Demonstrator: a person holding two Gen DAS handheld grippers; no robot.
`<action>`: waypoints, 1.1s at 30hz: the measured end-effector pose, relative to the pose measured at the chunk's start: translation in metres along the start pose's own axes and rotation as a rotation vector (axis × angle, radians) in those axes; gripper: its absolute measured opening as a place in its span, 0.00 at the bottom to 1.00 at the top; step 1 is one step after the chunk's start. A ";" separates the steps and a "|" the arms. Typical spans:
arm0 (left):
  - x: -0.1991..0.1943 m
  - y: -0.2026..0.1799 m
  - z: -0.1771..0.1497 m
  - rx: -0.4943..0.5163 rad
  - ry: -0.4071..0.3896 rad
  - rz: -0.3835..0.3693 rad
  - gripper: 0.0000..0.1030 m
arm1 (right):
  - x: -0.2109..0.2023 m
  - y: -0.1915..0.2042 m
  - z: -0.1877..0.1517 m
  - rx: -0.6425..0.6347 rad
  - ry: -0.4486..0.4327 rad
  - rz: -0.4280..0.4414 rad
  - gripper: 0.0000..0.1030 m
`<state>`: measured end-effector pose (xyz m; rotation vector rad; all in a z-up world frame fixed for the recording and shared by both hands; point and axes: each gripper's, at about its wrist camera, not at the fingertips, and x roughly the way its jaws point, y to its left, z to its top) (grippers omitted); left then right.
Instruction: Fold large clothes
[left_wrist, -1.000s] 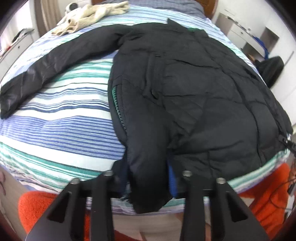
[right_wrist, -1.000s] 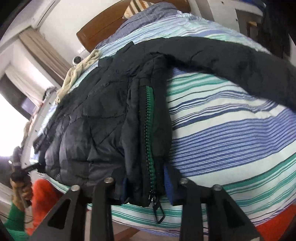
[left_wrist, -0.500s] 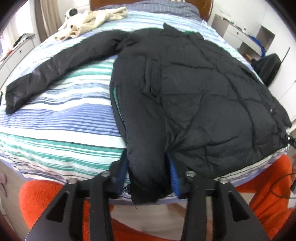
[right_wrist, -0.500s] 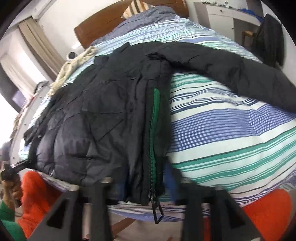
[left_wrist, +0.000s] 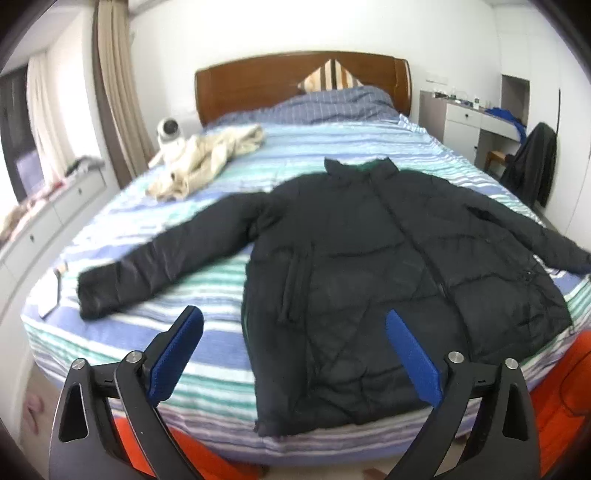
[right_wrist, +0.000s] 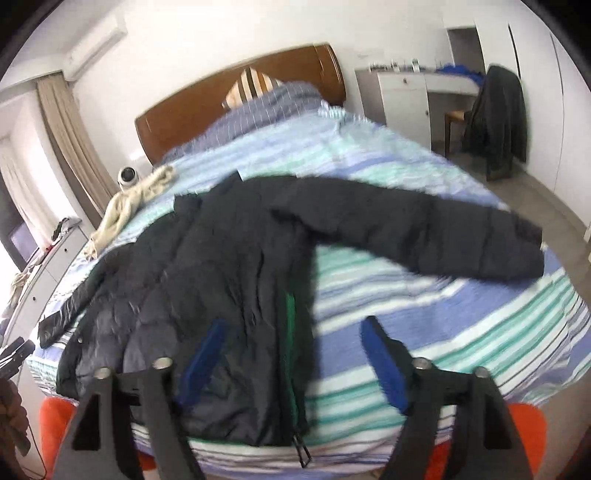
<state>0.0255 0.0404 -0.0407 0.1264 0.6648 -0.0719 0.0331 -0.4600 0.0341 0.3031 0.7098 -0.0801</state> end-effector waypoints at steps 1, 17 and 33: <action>-0.002 -0.002 0.001 0.009 -0.008 0.008 0.99 | -0.002 0.003 0.001 -0.013 -0.010 0.000 0.81; -0.019 -0.037 0.001 0.046 0.008 -0.128 1.00 | -0.004 0.043 -0.028 -0.261 -0.042 0.006 1.00; -0.023 -0.056 -0.003 0.033 0.036 -0.184 1.00 | -0.013 0.069 -0.026 -0.279 -0.039 0.117 1.00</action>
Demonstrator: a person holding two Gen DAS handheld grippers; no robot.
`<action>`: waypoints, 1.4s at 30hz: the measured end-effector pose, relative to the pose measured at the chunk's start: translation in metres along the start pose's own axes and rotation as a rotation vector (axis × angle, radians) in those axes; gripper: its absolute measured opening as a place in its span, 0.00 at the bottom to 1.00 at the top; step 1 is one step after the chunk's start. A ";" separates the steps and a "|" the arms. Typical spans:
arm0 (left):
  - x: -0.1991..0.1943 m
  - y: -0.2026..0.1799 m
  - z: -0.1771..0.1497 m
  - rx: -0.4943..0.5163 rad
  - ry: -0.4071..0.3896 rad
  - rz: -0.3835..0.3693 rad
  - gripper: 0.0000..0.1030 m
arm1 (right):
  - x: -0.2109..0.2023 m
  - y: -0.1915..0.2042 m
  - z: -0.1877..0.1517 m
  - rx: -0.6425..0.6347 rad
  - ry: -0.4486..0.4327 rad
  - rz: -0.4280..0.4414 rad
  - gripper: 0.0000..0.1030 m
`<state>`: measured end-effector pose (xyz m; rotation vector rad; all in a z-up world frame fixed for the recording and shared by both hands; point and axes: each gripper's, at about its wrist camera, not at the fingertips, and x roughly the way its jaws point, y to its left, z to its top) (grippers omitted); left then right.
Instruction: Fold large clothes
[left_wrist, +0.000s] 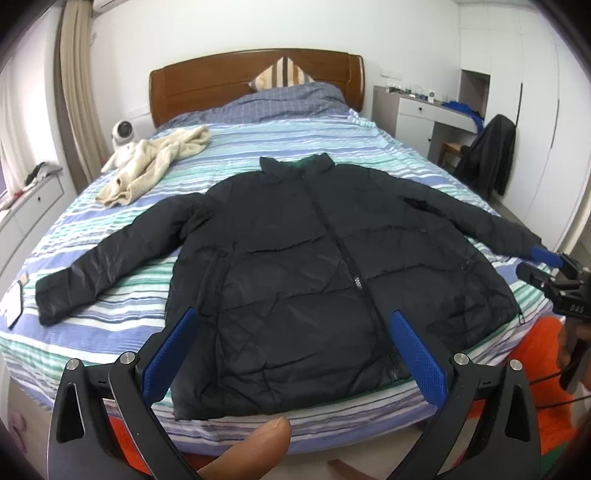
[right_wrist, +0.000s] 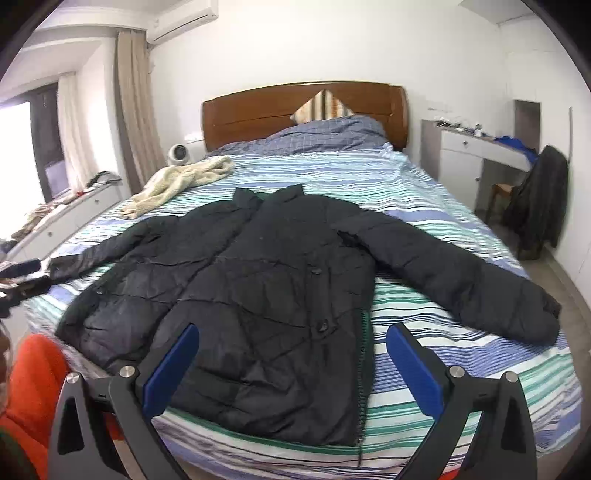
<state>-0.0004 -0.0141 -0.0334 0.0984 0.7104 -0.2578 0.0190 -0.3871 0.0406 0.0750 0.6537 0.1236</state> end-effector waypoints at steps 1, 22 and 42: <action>0.000 0.000 0.000 0.003 0.004 0.012 1.00 | 0.001 0.002 0.001 -0.007 0.023 0.017 1.00; 0.004 -0.008 -0.003 0.075 0.045 0.051 1.00 | 0.010 0.039 0.004 -0.132 0.070 0.079 1.00; 0.000 -0.003 -0.008 0.098 0.020 0.112 1.00 | -0.002 -0.003 0.001 0.035 0.019 -0.016 1.00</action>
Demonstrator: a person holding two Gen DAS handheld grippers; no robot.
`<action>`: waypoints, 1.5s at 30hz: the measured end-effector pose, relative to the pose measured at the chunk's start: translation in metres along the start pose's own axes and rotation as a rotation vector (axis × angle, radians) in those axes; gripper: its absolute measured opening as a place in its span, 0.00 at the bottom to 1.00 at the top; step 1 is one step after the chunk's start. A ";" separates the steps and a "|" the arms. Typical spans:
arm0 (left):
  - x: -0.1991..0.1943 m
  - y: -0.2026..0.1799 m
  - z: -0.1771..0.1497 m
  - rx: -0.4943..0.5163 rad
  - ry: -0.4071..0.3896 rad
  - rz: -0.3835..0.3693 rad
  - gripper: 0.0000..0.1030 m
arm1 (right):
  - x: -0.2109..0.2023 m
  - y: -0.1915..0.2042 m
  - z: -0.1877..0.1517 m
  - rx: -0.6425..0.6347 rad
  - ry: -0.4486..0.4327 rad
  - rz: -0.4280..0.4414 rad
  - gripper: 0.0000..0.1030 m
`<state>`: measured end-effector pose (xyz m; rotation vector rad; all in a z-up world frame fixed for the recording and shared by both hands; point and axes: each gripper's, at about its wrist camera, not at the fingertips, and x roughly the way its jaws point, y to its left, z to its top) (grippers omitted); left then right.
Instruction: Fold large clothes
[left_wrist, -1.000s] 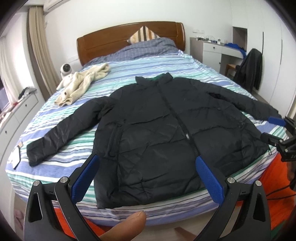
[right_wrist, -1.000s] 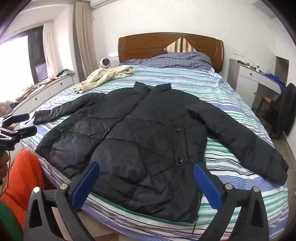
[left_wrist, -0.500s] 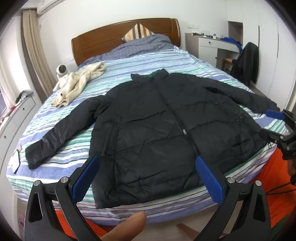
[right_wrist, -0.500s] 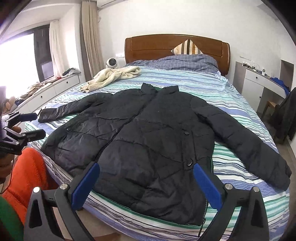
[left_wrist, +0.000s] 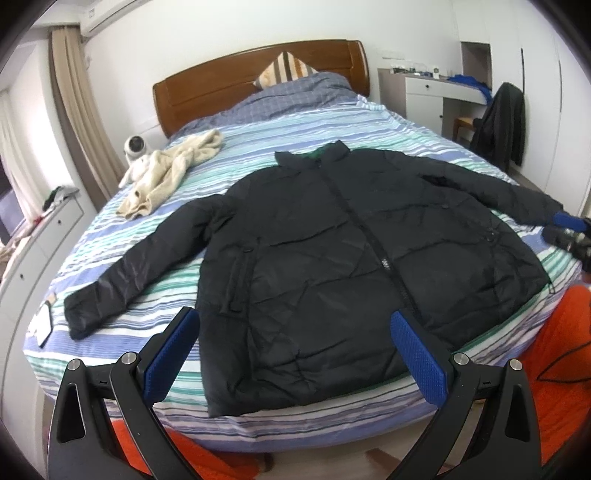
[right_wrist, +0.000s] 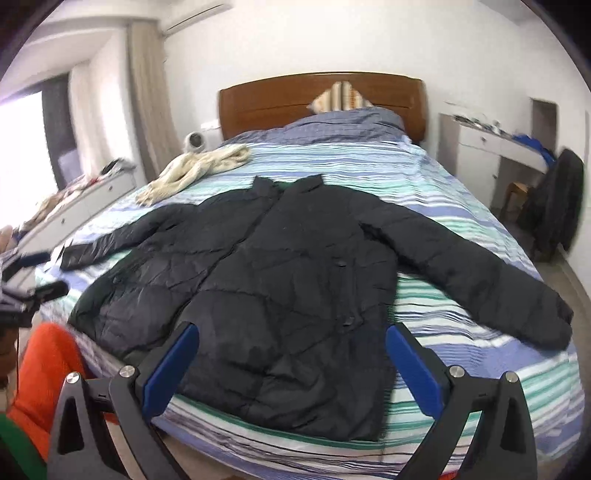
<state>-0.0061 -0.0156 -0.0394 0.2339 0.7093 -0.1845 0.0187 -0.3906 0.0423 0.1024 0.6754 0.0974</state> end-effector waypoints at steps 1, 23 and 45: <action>0.001 0.000 0.000 -0.001 0.002 0.000 1.00 | -0.002 -0.010 0.000 0.033 -0.005 -0.012 1.00; 0.010 -0.001 0.004 -0.009 0.029 0.016 1.00 | 0.045 -0.336 -0.081 1.189 -0.102 -0.175 0.75; 0.021 0.043 0.000 -0.212 0.067 0.023 1.00 | 0.053 -0.021 0.191 0.103 -0.301 0.070 0.14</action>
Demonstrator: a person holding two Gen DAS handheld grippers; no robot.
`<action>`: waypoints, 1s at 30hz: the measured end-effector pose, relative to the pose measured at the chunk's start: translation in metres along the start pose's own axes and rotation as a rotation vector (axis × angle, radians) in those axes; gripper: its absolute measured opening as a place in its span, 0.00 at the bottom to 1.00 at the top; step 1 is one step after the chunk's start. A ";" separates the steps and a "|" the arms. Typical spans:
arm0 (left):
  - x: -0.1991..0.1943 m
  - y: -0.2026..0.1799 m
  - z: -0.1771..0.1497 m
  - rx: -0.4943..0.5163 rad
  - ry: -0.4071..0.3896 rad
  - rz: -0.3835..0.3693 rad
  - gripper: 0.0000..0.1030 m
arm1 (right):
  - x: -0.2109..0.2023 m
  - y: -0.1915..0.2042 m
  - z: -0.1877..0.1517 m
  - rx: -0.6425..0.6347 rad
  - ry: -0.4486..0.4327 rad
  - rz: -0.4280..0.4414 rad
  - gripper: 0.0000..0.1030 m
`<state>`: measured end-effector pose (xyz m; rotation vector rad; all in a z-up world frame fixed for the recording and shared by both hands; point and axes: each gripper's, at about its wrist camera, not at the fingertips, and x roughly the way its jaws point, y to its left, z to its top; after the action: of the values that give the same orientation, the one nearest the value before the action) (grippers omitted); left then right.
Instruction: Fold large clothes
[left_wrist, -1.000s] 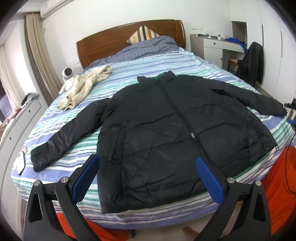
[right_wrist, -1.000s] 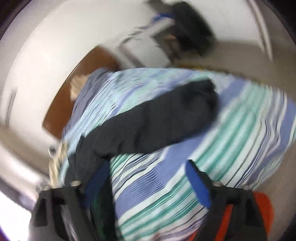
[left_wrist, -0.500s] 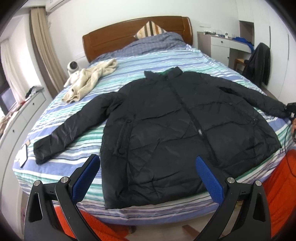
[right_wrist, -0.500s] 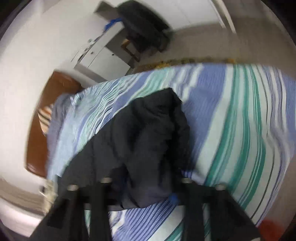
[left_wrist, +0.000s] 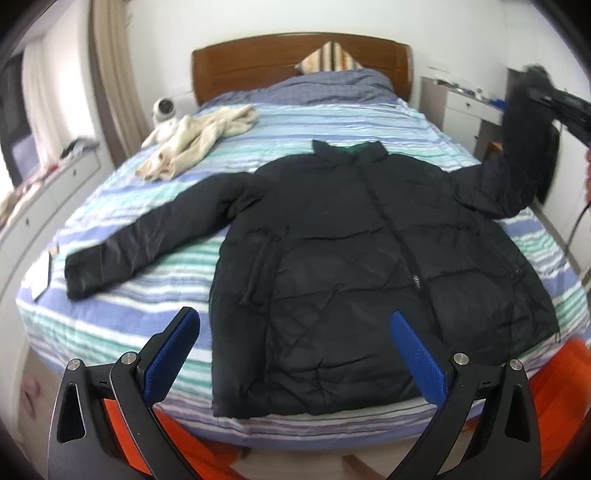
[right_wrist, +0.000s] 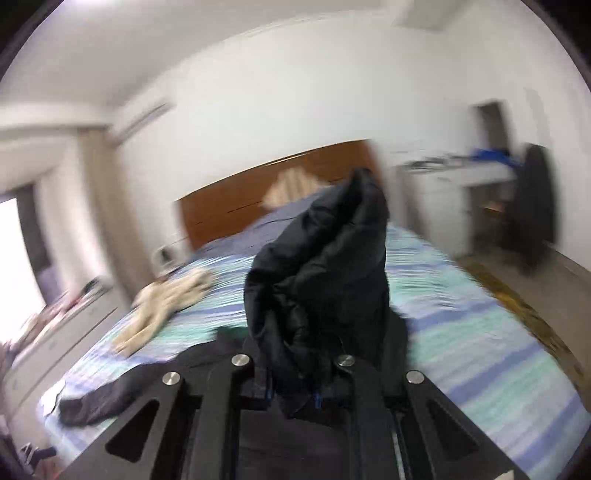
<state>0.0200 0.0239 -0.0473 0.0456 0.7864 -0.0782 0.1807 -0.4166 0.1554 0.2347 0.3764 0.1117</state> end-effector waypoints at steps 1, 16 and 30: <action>0.002 0.005 -0.001 -0.017 0.010 -0.003 1.00 | 0.014 0.018 -0.004 -0.022 0.020 0.029 0.14; 0.026 0.047 -0.025 -0.140 0.129 0.006 1.00 | 0.152 0.118 -0.187 0.167 0.494 0.404 0.89; 0.204 -0.039 0.093 -0.091 0.291 -0.241 0.97 | -0.007 0.049 -0.209 0.109 0.388 0.336 0.89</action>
<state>0.2261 -0.0325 -0.1270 -0.1266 1.0834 -0.2684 0.0925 -0.3271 -0.0193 0.3848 0.7280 0.4725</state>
